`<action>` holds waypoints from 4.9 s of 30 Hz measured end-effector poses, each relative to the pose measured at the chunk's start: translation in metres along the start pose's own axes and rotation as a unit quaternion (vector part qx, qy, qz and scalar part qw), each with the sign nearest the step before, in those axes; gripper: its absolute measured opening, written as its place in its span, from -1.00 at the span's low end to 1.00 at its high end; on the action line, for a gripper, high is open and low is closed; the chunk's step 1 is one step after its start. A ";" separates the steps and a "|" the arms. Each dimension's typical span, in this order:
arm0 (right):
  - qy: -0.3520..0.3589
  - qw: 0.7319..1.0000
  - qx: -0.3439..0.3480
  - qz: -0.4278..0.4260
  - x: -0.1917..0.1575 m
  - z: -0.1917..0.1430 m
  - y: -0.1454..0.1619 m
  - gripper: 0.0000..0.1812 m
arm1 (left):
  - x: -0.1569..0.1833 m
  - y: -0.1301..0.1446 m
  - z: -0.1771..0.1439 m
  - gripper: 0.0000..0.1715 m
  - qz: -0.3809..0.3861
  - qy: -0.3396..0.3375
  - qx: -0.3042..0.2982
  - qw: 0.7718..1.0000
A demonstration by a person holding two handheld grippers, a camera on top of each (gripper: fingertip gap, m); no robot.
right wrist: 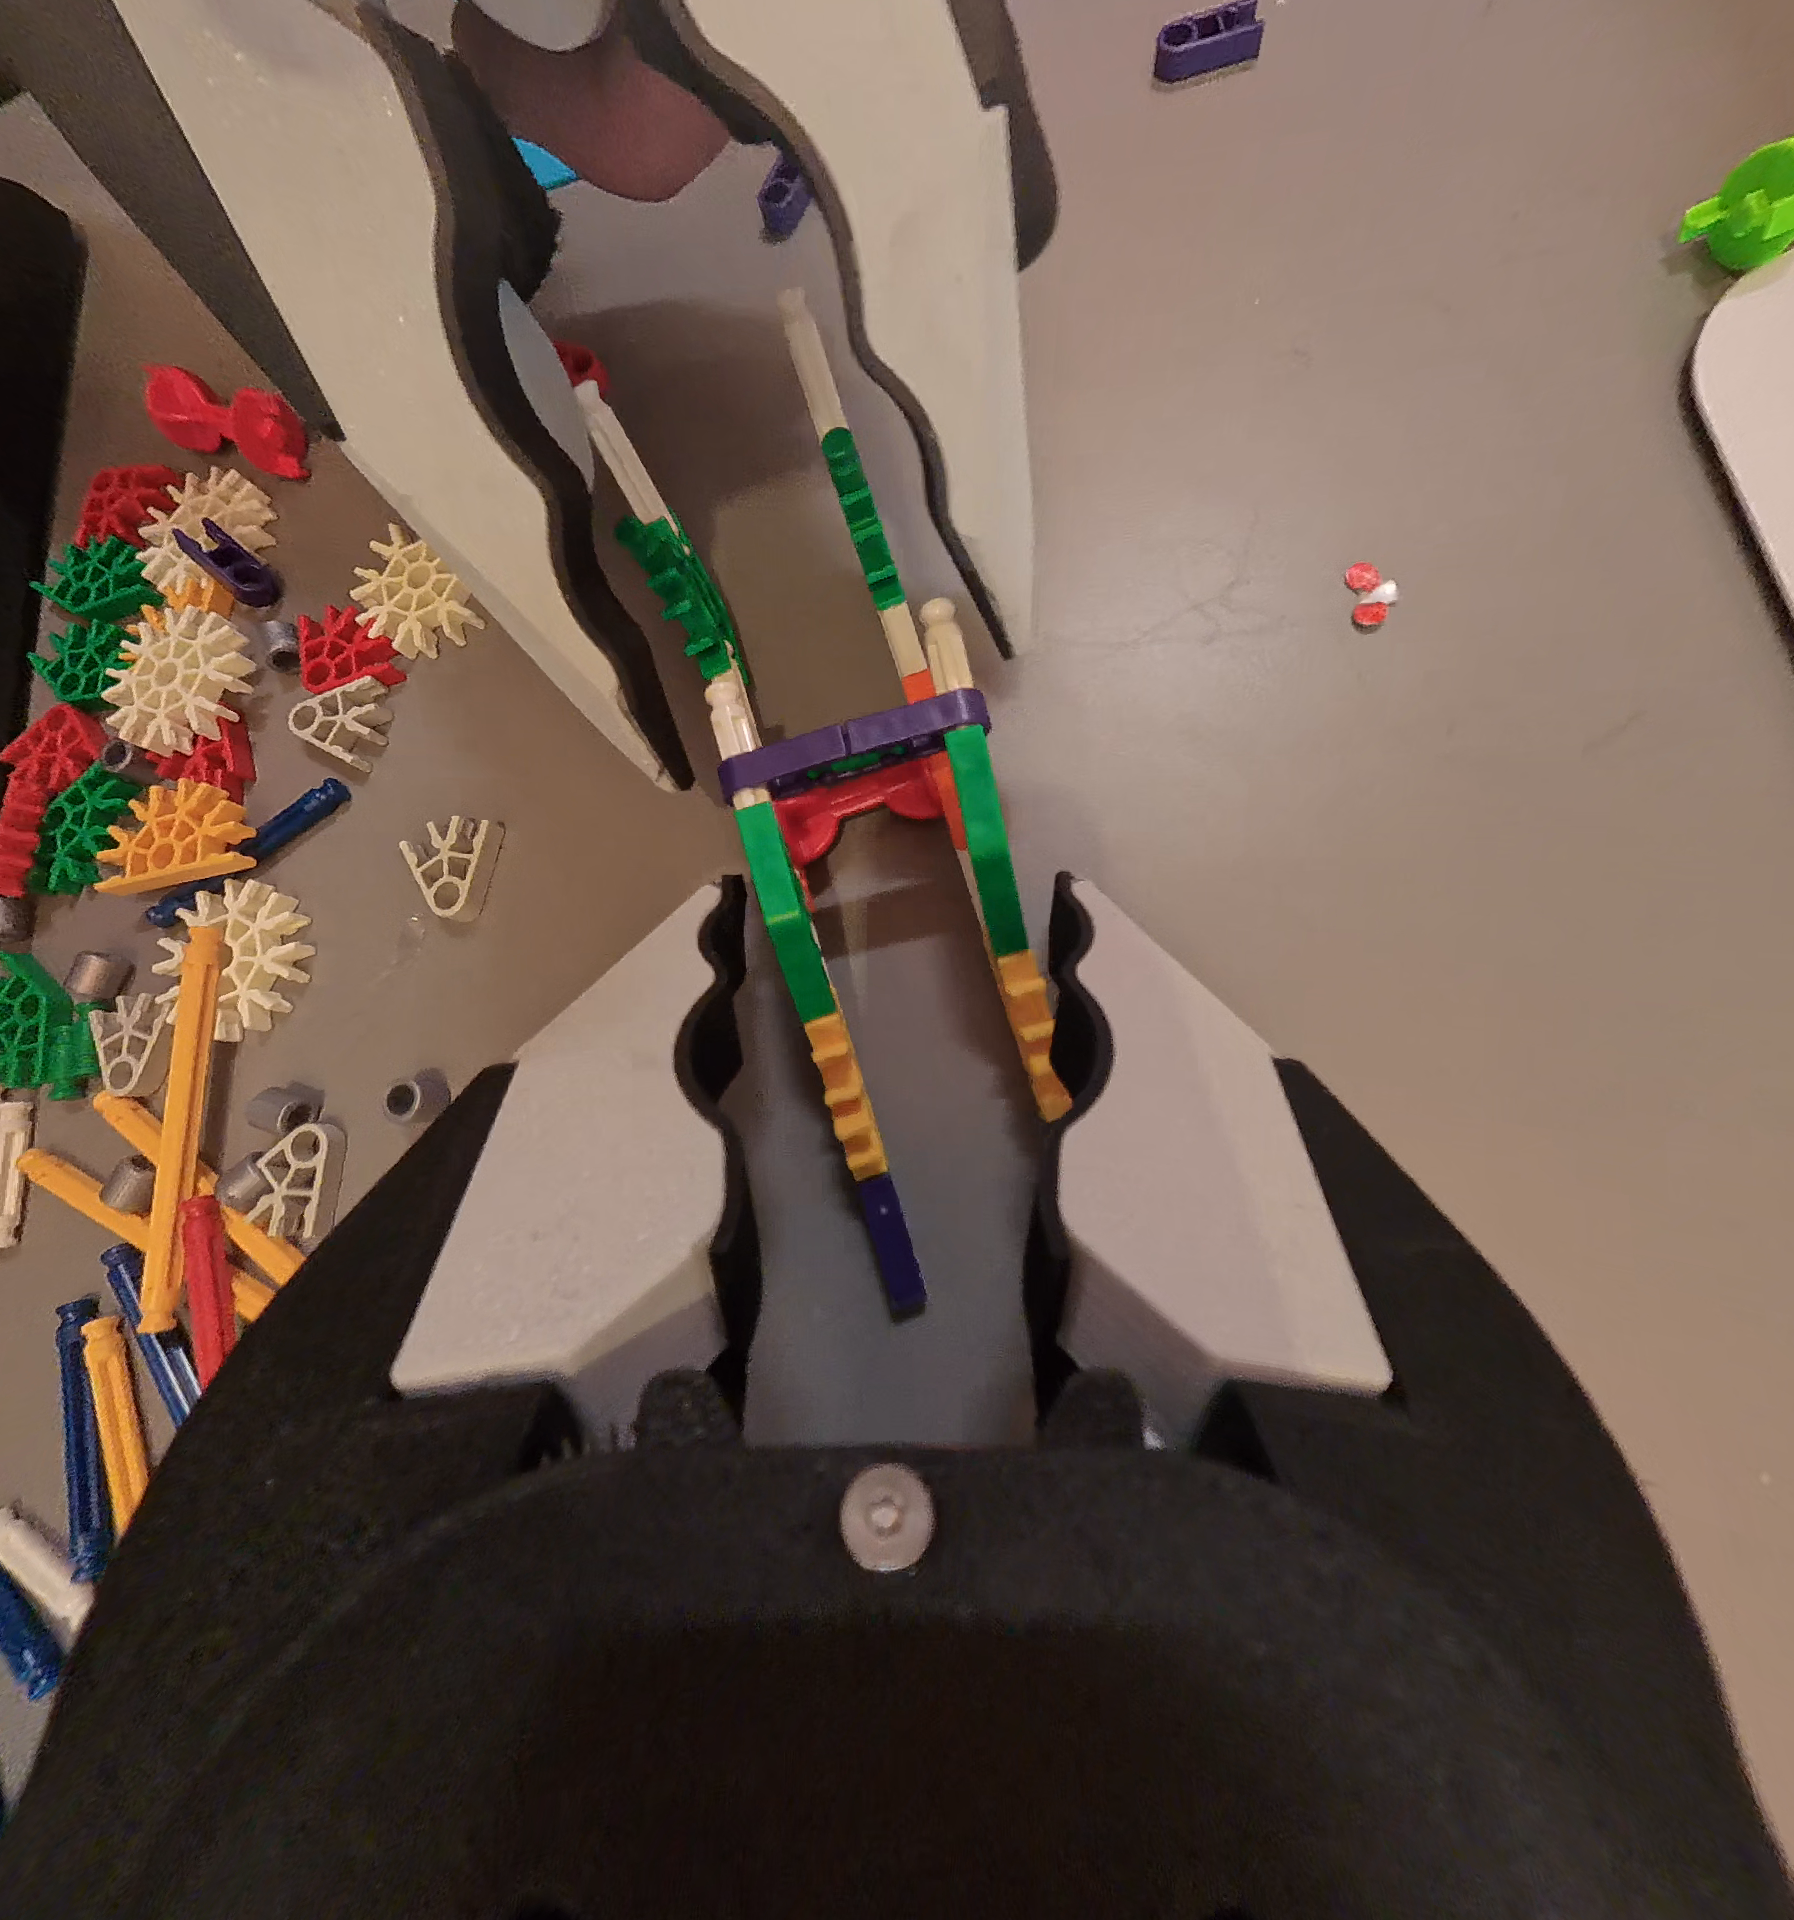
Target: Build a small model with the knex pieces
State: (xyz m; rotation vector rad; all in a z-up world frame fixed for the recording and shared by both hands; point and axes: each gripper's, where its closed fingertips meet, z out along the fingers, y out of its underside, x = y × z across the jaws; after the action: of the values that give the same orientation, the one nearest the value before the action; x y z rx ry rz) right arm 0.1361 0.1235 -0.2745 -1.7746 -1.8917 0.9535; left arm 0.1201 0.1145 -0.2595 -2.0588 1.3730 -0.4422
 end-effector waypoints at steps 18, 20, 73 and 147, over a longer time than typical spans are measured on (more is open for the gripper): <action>-0.011 0.999 0.032 -0.006 -0.001 -0.007 -0.001 -0.49 | -0.001 -0.004 0.005 -0.49 0.000 -0.039 -0.020 0.999; -0.014 0.999 0.034 -0.008 -0.002 -0.007 -0.001 -0.49 | 0.001 -0.004 0.005 -0.49 -0.012 -0.042 -0.016 0.999; 0.044 0.997 0.018 -0.056 -0.026 -0.033 -0.004 -0.83 | 0.002 -0.009 -0.002 -0.44 0.030 -0.004 0.013 0.999; 0.100 0.994 0.033 -0.044 -0.023 -0.050 -0.001 -0.71 | 0.003 0.016 0.018 -0.48 -0.007 -0.070 -0.059 0.996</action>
State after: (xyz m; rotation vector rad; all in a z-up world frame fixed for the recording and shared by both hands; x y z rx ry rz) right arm 0.1724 0.1121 -0.2353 -1.6670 -1.7773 0.7677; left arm 0.1197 0.1132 -0.2837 -2.1520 1.3302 -0.2226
